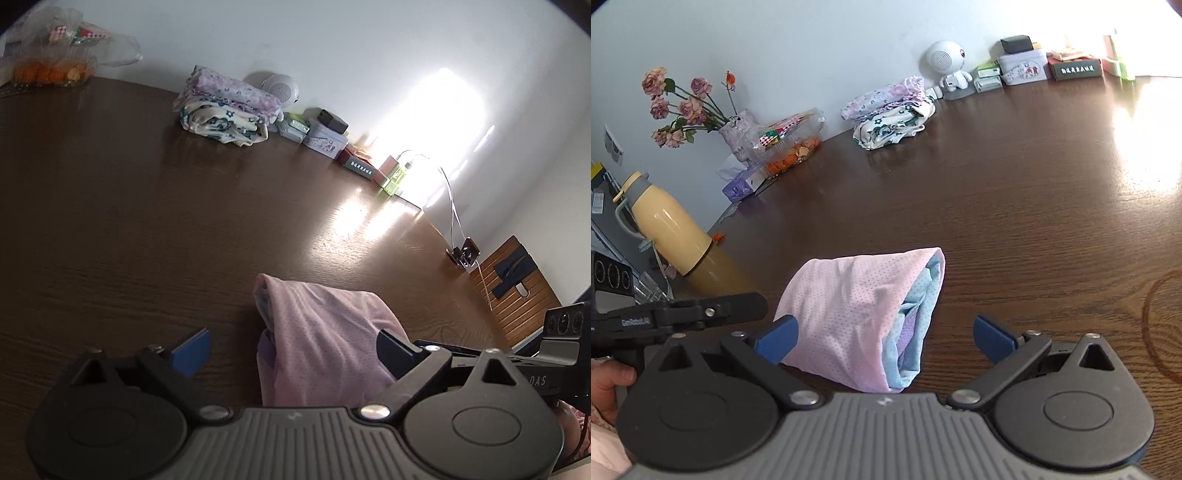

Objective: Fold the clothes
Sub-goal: 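Grasp the folded pink garment with both grippers and lift it, then carry the garment with both grippers to the clothes stack beside the white robot toy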

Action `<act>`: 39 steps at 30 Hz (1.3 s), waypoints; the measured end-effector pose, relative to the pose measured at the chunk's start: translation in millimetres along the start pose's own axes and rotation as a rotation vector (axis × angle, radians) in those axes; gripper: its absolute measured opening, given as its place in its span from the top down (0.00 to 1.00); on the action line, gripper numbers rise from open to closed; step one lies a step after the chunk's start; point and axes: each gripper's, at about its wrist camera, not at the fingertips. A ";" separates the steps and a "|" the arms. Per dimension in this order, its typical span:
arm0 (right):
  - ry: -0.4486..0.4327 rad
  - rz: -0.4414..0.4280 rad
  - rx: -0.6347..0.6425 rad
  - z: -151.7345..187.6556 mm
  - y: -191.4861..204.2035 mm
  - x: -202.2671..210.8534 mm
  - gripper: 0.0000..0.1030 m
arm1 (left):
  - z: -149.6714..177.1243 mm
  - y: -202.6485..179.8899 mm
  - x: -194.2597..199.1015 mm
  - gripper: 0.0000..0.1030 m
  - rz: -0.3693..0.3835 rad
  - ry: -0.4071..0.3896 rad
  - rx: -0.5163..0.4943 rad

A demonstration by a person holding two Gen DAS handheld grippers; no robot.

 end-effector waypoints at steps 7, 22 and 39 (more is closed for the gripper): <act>0.044 -0.039 -0.076 -3.2 -8.5 -14.8 0.23 | -5.3 7.8 -15.4 0.31 -0.008 0.067 -0.003; 0.070 -0.065 -0.120 -4.0 -6.0 -27.2 0.60 | -15.9 17.4 -36.2 0.67 0.082 0.140 0.077; 0.122 -0.122 -0.197 -7.9 -15.0 -40.5 0.81 | -10.7 21.9 -41.4 0.81 0.120 0.096 0.140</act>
Point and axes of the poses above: each gripper's, at about its wrist camera, not at the fingertips, and x roughly against the way its jaws point, y to its left, z to its underside, and after that the axes turned 9 degrees about z, right-handed
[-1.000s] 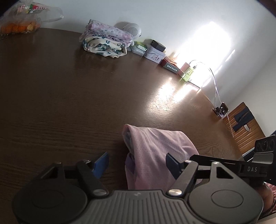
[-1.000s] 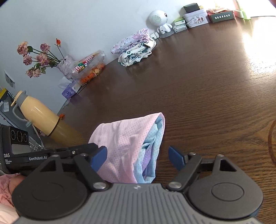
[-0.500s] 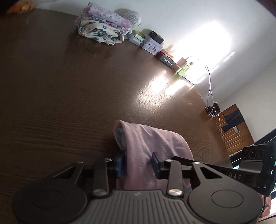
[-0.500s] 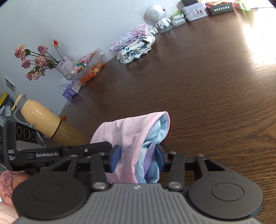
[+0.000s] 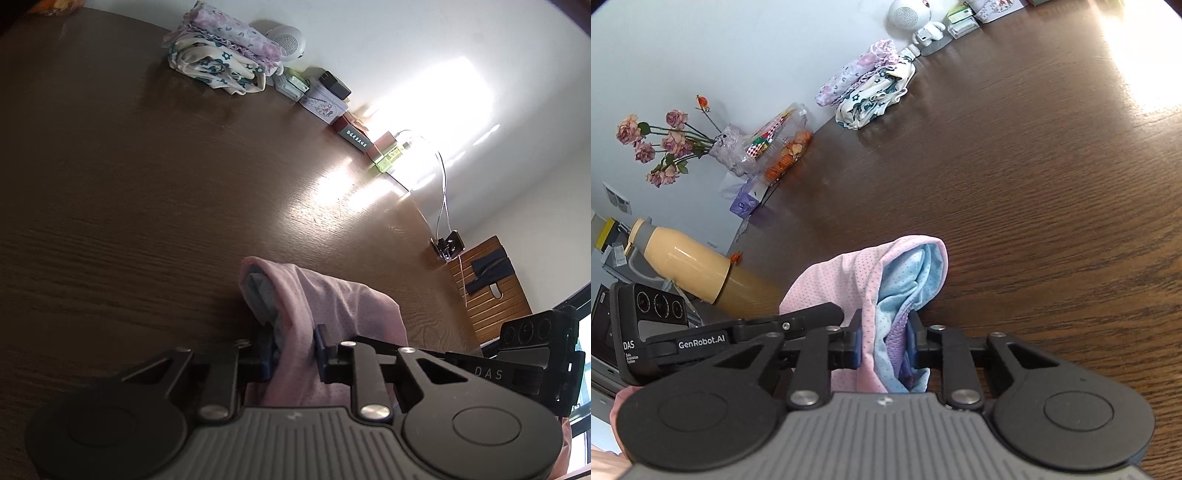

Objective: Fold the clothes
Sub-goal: 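Carry the garment with both grippers to the clothes stack beside the white robot toy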

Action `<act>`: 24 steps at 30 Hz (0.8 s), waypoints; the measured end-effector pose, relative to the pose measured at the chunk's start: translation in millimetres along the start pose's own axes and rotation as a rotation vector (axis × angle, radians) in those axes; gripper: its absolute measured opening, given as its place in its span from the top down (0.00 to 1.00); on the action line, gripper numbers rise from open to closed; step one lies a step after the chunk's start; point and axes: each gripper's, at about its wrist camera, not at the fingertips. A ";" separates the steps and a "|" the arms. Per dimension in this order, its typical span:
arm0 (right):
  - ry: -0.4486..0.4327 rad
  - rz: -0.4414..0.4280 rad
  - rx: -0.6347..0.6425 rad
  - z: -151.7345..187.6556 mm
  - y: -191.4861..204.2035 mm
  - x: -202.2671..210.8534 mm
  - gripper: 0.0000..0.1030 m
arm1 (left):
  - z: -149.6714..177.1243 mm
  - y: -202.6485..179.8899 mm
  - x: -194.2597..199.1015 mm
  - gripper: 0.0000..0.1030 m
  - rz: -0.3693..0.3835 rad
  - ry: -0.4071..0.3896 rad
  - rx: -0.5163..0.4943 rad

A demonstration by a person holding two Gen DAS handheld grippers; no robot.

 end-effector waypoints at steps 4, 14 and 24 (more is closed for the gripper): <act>0.003 -0.014 0.006 -2.7 1.0 0.5 0.82 | 2.6 0.3 4.1 0.84 0.003 -0.026 0.012; -0.044 -0.054 0.068 -16.3 23.3 11.6 0.83 | -4.8 -19.5 32.0 0.84 0.006 -0.135 -0.036; -0.166 -0.109 0.217 -96.4 91.9 36.4 0.84 | -80.9 -58.1 79.6 0.84 0.025 -0.309 -0.152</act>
Point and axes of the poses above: each gripper's, at about its wrist camera, not at the fingertips, and x roughly against the way its jaws point, y to its left, z to its underside, and after that the axes turned 9 degrees about z, right-handed
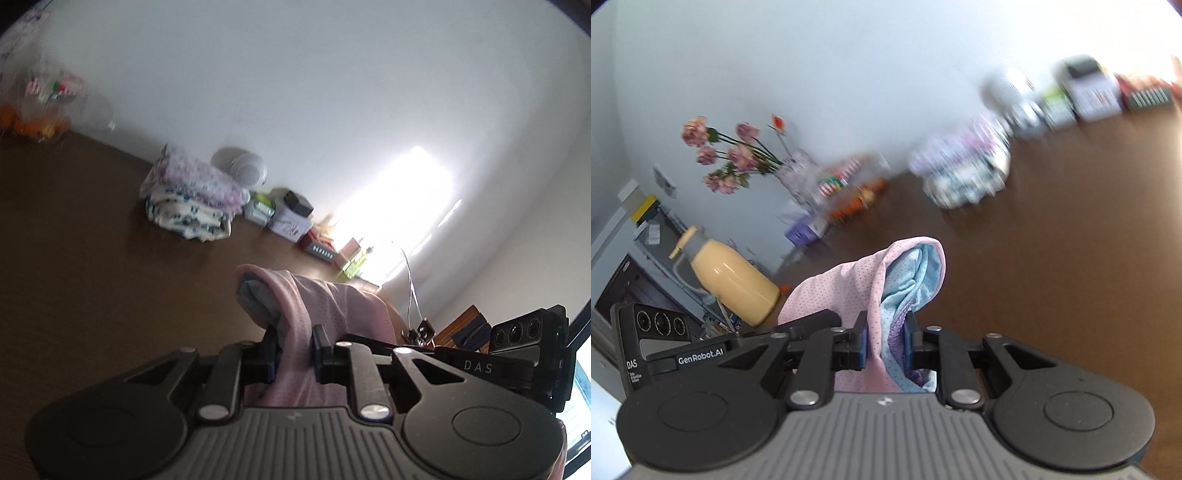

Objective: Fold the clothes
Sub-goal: 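Carry the garment with both grippers to the clothes stack beside the white robot toy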

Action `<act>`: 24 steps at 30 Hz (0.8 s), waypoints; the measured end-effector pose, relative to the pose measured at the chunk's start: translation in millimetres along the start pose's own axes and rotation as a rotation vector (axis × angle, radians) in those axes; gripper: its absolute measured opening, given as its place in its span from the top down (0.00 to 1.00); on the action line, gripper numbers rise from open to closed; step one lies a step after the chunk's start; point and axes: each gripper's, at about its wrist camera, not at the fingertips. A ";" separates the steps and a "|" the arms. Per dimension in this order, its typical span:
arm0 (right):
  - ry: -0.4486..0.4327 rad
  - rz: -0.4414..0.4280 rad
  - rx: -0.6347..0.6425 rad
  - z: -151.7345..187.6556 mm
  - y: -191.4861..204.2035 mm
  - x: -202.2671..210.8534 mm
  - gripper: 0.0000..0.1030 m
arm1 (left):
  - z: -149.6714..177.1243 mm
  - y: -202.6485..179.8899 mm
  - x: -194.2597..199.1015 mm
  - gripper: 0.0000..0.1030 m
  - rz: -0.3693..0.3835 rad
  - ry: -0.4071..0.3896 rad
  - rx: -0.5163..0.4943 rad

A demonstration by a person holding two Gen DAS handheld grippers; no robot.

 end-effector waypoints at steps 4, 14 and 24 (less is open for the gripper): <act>-0.061 -0.003 0.009 -67.6 18.9 -17.3 0.83 | -68.6 -2.5 -14.2 0.84 0.001 -0.042 -0.050; -0.116 0.058 -0.010 -197.5 -10.3 -132.0 0.83 | -197.0 70.0 -114.9 0.84 -0.035 -0.081 -0.031; -0.002 0.073 -0.119 -218.7 -93.8 -253.6 0.83 | -212.0 187.5 -211.1 0.84 -0.061 -0.024 0.126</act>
Point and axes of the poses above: each gripper's, at about its wrist camera, not at the fingertips, and x roughly against the way its jaws point, y to its left, z to its underside, and after that the axes turned 9 degrees about z, right-handed
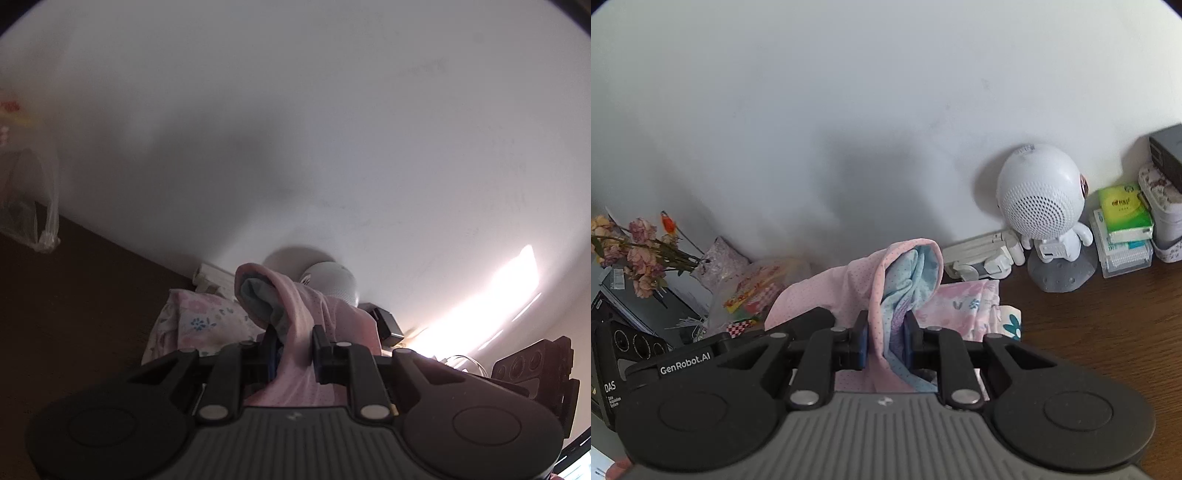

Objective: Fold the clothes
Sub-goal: 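Carry the garment with both grippers to the clothes stack beside the white robot toy, then lower the garment onto the stack and open both grippers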

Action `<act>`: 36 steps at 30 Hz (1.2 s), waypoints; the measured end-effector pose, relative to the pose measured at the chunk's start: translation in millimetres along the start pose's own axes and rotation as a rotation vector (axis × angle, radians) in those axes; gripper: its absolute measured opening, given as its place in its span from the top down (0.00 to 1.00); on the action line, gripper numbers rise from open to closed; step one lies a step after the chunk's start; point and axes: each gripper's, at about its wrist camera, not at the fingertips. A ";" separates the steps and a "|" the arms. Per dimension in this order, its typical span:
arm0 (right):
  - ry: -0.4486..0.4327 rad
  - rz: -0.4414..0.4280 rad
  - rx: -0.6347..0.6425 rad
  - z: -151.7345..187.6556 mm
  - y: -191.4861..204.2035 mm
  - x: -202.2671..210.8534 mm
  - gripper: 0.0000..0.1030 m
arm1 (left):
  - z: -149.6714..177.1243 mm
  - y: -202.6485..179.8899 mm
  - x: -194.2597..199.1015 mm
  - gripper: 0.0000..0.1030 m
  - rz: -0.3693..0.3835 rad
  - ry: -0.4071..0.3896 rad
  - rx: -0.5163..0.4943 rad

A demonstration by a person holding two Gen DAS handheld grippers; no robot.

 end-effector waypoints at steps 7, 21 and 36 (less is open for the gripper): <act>0.023 -0.037 -0.068 13.8 -26.0 -22.8 0.76 | 10.6 29.3 -8.3 0.82 -0.002 -0.009 0.064; -0.397 0.149 0.306 24.3 37.3 28.7 0.69 | 28.5 -45.1 19.3 0.98 -0.149 -0.242 -0.348; -0.385 0.206 0.362 66.3 28.0 -23.7 0.75 | 55.1 -14.2 -17.3 0.93 -0.191 -0.230 -0.300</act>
Point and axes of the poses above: each gripper's, at about its wrist camera, not at the fingertips, and x roughly against the way its jaws point, y to its left, z to its underside, and after that the axes turned 9 degrees about z, right-handed
